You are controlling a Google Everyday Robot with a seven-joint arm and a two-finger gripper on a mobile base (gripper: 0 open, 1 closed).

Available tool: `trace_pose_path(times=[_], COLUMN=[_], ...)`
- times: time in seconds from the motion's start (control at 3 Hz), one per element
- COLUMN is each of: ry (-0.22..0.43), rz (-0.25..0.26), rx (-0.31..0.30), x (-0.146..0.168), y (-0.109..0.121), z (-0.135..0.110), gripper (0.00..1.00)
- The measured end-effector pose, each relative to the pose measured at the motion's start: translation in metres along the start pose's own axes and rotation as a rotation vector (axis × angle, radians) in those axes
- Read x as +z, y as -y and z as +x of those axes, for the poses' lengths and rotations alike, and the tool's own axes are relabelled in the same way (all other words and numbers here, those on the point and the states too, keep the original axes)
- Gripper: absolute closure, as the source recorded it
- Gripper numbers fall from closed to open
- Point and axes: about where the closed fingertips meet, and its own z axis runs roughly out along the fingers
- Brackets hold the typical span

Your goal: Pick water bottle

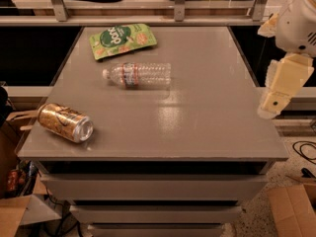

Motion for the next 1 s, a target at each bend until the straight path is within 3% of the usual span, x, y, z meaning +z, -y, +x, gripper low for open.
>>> trace_pose_path(times=[1.0], ry=[0.076], rz=[-0.040], rx=[-0.199], x=[0.053], y=[0.043], z=[-0.106], gripper=[0.00])
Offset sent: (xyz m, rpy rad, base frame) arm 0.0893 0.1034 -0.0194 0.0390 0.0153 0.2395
